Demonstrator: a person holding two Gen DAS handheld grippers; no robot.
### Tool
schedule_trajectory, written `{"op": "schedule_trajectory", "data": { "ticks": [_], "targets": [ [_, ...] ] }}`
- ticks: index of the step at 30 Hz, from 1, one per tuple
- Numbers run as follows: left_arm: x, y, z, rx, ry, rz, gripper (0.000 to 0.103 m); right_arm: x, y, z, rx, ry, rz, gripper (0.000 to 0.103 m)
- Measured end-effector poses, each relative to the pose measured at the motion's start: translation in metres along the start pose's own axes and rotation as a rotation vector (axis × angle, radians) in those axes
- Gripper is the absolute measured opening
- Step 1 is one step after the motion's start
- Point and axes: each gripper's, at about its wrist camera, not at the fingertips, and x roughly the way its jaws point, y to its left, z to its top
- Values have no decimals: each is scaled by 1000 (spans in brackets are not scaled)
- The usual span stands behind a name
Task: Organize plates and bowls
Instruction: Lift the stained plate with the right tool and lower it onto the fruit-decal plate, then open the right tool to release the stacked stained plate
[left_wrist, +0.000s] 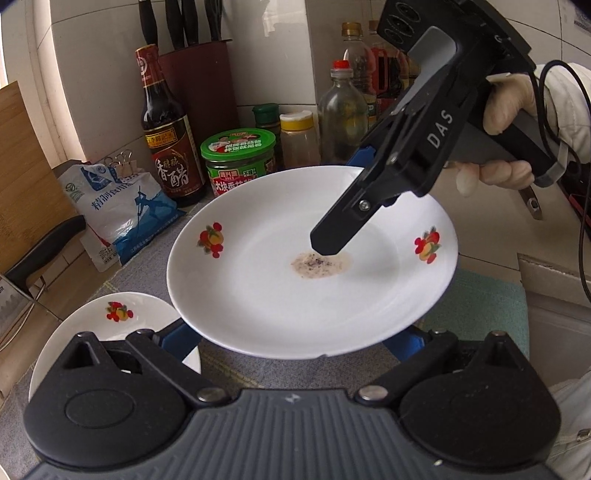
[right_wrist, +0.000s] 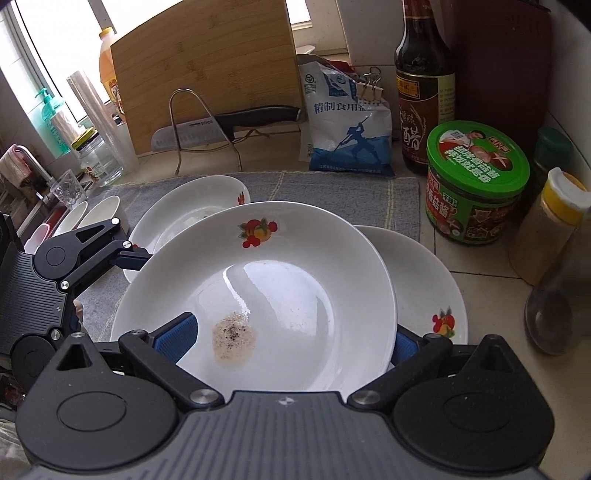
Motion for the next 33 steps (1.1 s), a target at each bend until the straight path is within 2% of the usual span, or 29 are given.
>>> {"op": "schedule_trajectory", "data": {
  "ticks": [10,22,33],
  "targets": [
    [28,0,11,-35,29,-19,101,8,-31,1,31,5,-21,103],
    [40,9,15,-99,60,-27,101,16,-45,-3,66,16,-27,103],
    [42,8,18,-48,69,-7,101,4,-45,-11,82,1,-29,103]
  ]
}}
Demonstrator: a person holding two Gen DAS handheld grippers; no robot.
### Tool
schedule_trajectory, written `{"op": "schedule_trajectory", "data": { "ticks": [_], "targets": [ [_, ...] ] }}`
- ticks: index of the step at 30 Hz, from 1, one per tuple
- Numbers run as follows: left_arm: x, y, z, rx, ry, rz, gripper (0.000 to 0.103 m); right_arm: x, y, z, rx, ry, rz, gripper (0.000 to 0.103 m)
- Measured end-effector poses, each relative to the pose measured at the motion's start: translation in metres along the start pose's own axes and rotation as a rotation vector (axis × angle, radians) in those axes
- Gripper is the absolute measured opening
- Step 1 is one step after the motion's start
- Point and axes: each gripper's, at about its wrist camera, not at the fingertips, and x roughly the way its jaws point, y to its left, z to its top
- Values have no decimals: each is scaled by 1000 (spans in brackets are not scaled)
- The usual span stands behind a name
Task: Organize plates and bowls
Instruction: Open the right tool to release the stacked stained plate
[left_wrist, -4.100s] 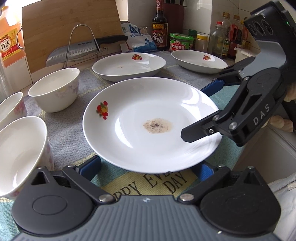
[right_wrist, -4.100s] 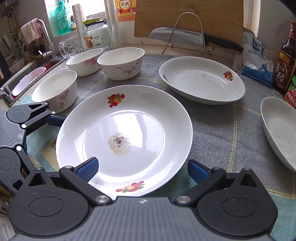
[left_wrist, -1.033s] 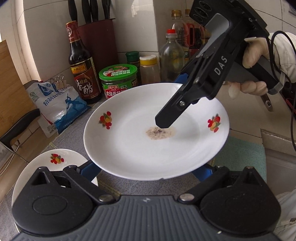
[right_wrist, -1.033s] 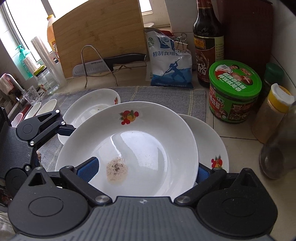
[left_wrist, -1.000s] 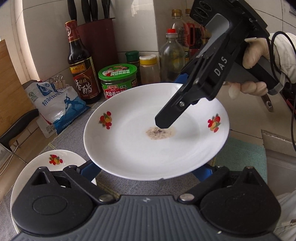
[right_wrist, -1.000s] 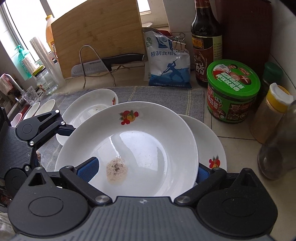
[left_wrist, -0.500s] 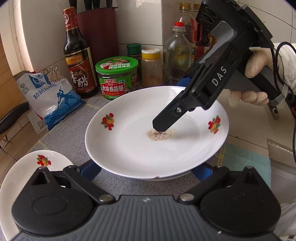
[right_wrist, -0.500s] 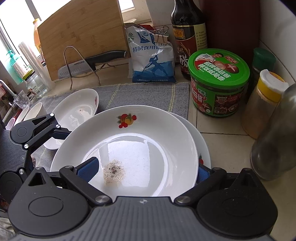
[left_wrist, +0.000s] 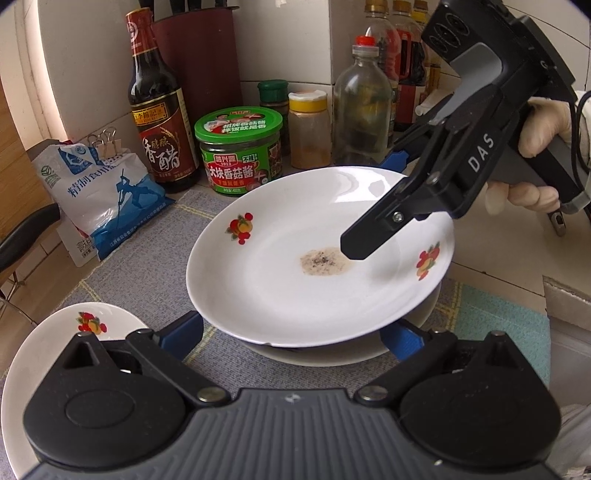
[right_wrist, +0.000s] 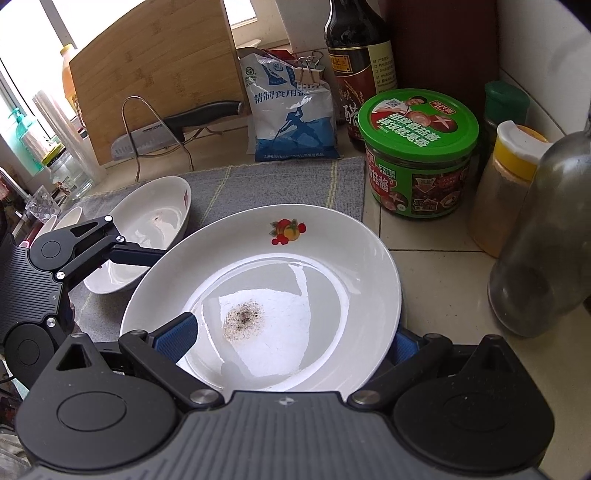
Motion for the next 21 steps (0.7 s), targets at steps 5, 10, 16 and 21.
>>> {"op": "schedule_trajectory", "data": {
  "ticks": [5,10,16,21],
  "targets": [
    [-2,-6,1,65,-13,18,101,-6,3,-3,-2,3,-11,103],
    [-1,-7,2,55,-5,14,101,-9,4,-6,1,9,-19,103],
    [-2,-14,-3,68,14,-33,103,-15,6,-11,6,13,-17,103],
    [-4,-15,-5,50,7,-16,103,-18,8,-14,0,9,-35,103]
  ]
}}
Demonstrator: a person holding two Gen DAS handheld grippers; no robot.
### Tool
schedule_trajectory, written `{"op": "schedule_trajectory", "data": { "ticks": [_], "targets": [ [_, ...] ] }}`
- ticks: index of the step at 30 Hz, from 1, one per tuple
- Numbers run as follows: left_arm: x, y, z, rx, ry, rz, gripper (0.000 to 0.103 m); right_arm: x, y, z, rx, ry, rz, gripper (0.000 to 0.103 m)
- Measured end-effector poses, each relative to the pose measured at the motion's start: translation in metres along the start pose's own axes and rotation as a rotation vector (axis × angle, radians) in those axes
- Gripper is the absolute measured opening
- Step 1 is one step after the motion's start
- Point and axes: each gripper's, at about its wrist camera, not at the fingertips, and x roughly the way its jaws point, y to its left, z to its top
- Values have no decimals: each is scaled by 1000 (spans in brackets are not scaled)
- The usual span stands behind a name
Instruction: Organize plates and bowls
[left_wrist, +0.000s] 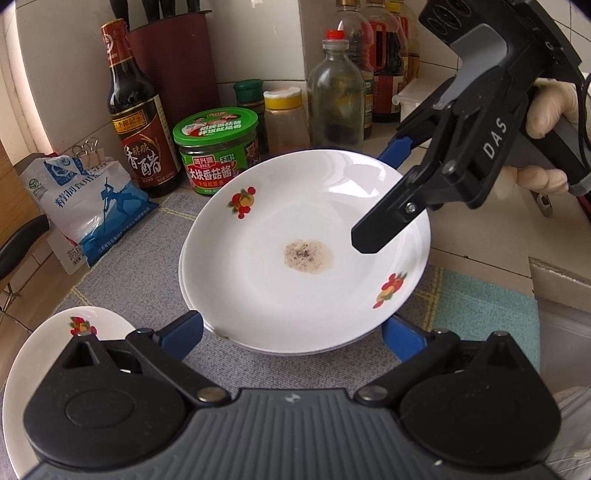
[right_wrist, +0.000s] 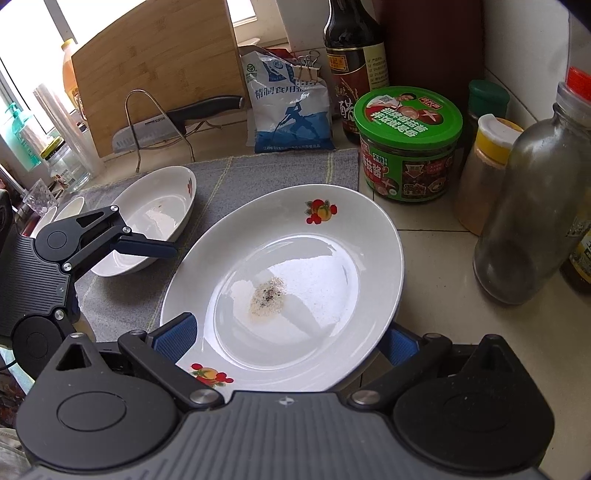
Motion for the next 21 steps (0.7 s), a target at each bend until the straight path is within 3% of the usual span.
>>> {"op": "schedule_trajectory", "data": {
  "ticks": [7,12,21],
  "targets": [
    [-10,-4,-3,-4,10,59,102,-1,10,-6,-42,29,-52,103],
    [-32,1,-12,-80,-23,88,102,0,15,-18,-49,40,-80,103],
    [-75,17,-47,-205,-43,173,102,-15,64,-25,-102,-100,-215,103]
  ]
}}
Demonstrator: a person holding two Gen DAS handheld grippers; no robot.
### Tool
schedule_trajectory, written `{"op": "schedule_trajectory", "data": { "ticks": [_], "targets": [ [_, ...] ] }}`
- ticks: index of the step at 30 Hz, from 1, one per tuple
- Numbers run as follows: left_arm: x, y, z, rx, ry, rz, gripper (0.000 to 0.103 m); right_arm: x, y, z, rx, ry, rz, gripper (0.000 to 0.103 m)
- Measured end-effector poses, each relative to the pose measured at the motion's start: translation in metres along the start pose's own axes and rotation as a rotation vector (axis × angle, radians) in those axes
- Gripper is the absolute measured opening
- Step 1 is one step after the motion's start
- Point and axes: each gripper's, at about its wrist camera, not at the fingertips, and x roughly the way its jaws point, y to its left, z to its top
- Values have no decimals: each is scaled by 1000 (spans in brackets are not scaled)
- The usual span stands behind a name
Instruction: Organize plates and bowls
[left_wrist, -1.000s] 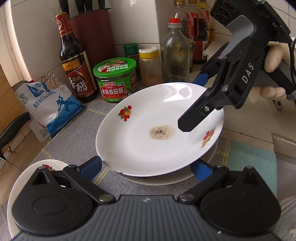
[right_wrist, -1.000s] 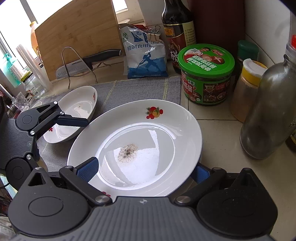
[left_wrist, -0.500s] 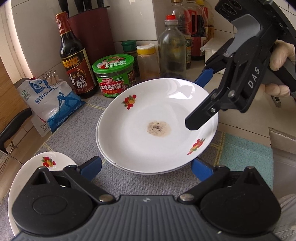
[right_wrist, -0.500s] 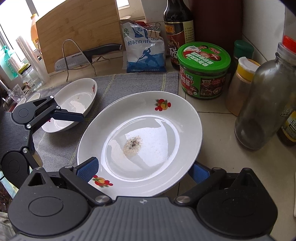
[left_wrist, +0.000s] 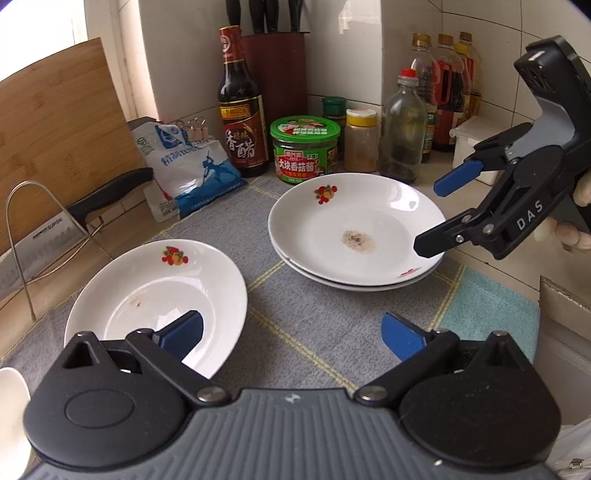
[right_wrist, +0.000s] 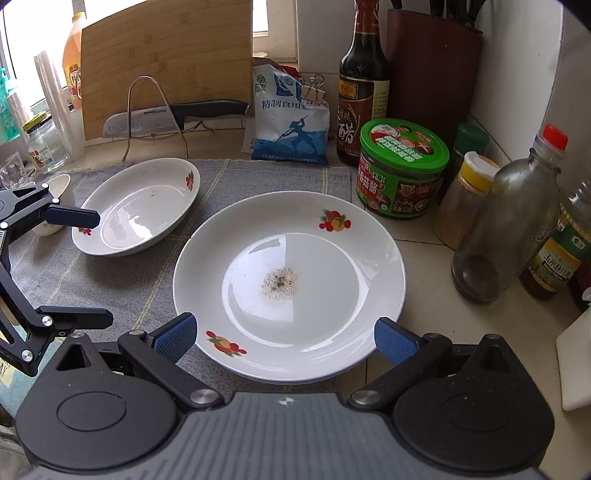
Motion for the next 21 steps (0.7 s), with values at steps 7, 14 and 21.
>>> {"op": "schedule_trajectory", "data": {
  "ticks": [7,14,21],
  "targets": [
    [-15,29,-34,-101,32,87,102,-7,50,8,-24,-93,-17,103],
    [-10,59,-59,-235,72,169,102,7,89,16,-33,-98,14,103],
    [9,72,-66,-314,69,175,102,12,115,19,-117,-81,19,103]
  ]
}}
